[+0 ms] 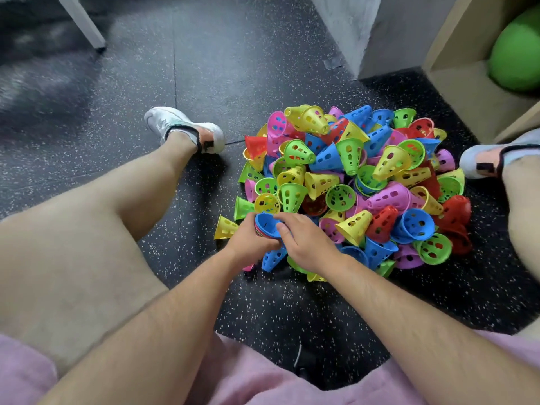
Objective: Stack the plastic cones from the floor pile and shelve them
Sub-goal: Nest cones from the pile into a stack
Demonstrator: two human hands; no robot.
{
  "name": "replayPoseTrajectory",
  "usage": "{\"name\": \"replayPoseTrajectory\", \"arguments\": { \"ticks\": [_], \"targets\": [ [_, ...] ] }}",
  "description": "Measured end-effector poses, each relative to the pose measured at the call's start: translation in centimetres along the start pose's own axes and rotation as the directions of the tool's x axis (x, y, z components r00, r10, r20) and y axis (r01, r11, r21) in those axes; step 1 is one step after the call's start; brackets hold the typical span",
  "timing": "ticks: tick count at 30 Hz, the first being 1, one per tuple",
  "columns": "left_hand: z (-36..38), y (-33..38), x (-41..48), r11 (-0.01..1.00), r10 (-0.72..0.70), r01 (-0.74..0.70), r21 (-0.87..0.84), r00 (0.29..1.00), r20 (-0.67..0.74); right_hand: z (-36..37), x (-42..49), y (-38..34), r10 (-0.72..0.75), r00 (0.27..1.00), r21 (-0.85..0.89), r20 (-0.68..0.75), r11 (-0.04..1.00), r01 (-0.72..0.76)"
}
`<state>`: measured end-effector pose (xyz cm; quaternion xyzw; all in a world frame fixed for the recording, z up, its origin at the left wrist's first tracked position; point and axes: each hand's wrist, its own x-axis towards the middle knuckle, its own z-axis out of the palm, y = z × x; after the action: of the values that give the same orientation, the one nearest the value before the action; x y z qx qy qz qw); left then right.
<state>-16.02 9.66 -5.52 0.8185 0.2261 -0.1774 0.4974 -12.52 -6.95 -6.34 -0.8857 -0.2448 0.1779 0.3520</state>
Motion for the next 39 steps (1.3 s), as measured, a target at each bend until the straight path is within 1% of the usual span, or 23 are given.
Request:
{"name": "replayPoseTrajectory", "arguments": {
  "ticks": [3,7,10,12,15,18,19,20,22,24,26,28,29,31,33,35,37,39],
  "targets": [
    [-0.7,-1.1,0.6,0.993,-0.119,0.117,-0.029,0.991,-0.064,1.2,2.5,-1.2,-0.033,0.999,-0.042,0.006,0.999,0.034],
    [-1.7,-3.4,1.1,0.955,-0.274,0.248,-0.164,0.948,-0.16,2.7,6.9,-2.7,-0.092,0.994,-0.116,0.05,0.988,0.098],
    [-3.1,-4.8,0.8,0.91,-0.397,0.363,-0.201,0.902,-0.17,4.4,10.6,-3.8,-0.109,0.984,-0.214,0.142,0.967,0.138],
    [-4.2,-6.0,0.9,0.887,-0.448,0.409,-0.216,0.874,-0.187,6.0,12.8,-4.4,-0.116,0.96,-0.302,0.256,0.933,0.193],
    [-5.6,-6.9,1.0,0.859,-0.501,0.456,-0.232,0.842,-0.2,8.5,15.1,-5.5,-0.137,0.889,-0.432,0.436,0.835,0.34],
    [-6.2,-7.2,1.6,0.851,-0.518,0.479,-0.213,0.831,-0.201,10.4,16.4,-6.7,-0.216,0.8,-0.539,0.56,0.638,0.549],
    [-6.2,-7.3,1.9,0.85,-0.521,0.485,-0.204,0.829,-0.201,10.8,16.7,-7.0,-0.226,0.774,-0.552,0.591,0.587,0.592],
    [-6.2,-7.4,2.0,0.846,-0.529,0.498,-0.19,0.827,-0.191,11.0,16.9,-7.3,-0.23,0.757,-0.553,0.612,0.56,0.617],
    [-6.1,-7.4,2.0,0.846,-0.532,0.517,-0.128,0.831,-0.16,11.1,17.1,-7.2,-0.249,0.744,-0.532,0.62,0.564,0.632],
    [-5.9,-7.4,1.8,0.855,-0.519,0.512,-0.087,0.839,-0.164,10.5,17.0,-6.7,-0.29,0.762,-0.503,0.579,0.608,0.614],
    [-5.8,-7.2,1.5,0.866,-0.499,0.493,-0.081,0.848,-0.18,9.2,16.4,-5.8,-0.302,0.828,-0.456,0.472,0.72,0.523],
    [-5.9,-7.1,1.3,0.877,-0.479,0.471,-0.091,0.856,-0.193,7.6,15.3,-4.9,-0.299,0.904,-0.361,0.306,0.842,0.401],
    [-5.9,-7.0,1.2,0.887,-0.463,0.451,-0.102,0.864,-0.198,6.8,14.5,-4.4,-0.292,0.934,-0.283,0.207,0.896,0.343],
    [-6.0,-6.4,1.1,0.912,-0.409,0.388,-0.133,0.889,-0.205,5.4,12.4,-3.7,-0.252,0.967,-0.1,0.019,0.962,0.253],
    [-5.9,-5.6,0.9,0.939,-0.335,0.309,-0.15,0.919,-0.206,4.2,9.9,-3.4,-0.168,0.98,0.029,-0.103,0.985,0.171],
    [-5.6,-4.7,0.5,0.963,-0.255,0.231,-0.137,0.947,-0.195,3.3,7.7,-3.0,-0.078,0.981,0.102,-0.178,0.99,0.098],
    [-5.2,-3.8,-0.1,0.982,-0.182,0.169,-0.088,0.97,-0.165,2.8,6.1,-2.9,-0.059,0.975,0.132,-0.214,0.987,0.088],
    [-4.9,-3.1,-0.5,0.992,-0.126,0.121,-0.041,0.983,-0.133,2.6,5.0,-2.8,-0.062,0.977,0.144,-0.204,0.985,0.093]
  ]
}}
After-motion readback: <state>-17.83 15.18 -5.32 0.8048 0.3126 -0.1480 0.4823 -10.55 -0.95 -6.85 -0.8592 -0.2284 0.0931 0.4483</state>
